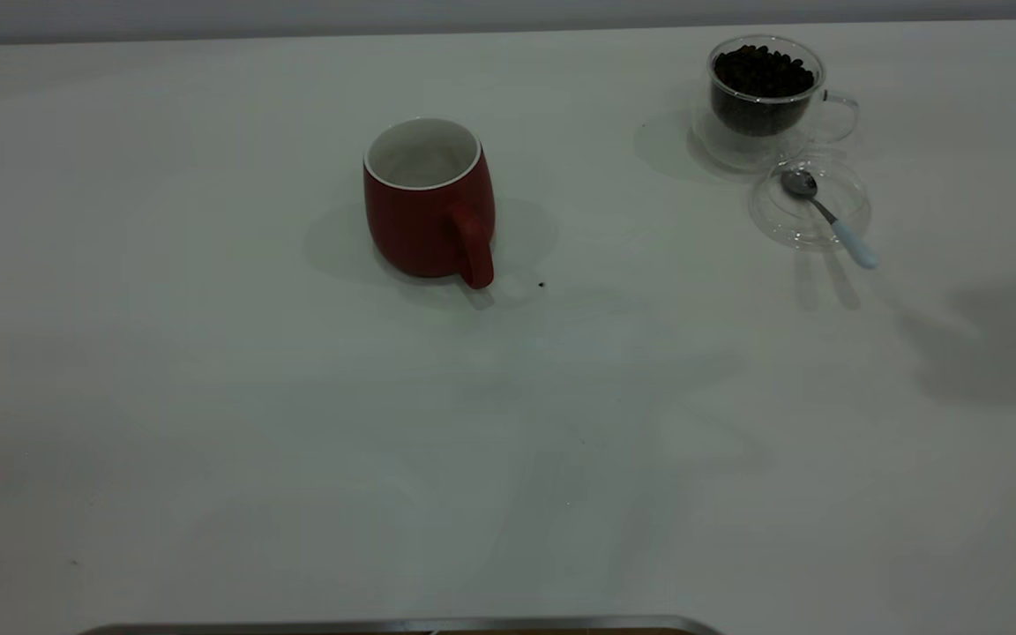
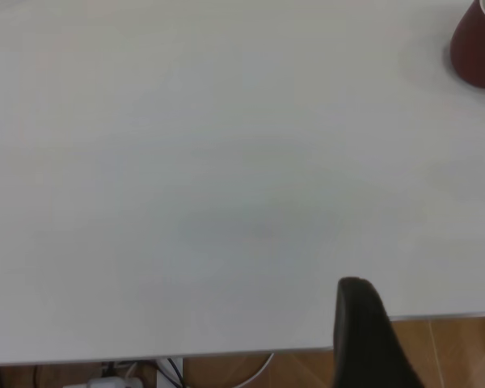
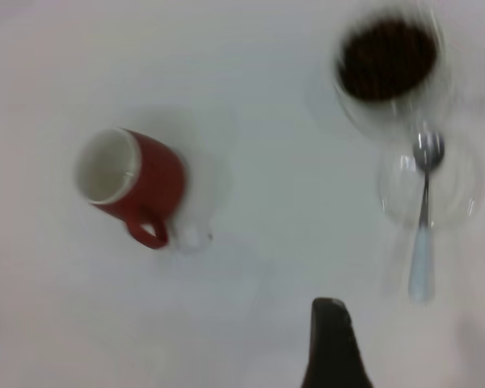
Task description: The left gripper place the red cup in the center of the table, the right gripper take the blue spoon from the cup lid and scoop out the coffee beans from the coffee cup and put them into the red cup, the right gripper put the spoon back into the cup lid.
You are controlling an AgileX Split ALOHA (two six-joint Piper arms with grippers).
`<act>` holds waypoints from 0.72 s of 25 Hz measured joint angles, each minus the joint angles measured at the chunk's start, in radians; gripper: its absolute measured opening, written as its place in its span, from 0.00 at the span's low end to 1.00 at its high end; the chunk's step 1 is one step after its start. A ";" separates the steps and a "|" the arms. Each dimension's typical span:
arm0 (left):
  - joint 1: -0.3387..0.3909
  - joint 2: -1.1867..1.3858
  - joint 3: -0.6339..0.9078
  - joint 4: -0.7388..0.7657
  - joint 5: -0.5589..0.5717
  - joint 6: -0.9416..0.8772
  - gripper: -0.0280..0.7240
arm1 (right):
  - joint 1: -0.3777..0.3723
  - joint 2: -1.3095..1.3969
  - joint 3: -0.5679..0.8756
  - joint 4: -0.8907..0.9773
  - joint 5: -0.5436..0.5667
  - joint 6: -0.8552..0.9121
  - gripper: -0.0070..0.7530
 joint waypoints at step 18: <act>0.000 0.000 0.000 0.000 0.000 -0.002 0.64 | 0.000 -0.889 0.061 -0.360 0.161 0.317 0.74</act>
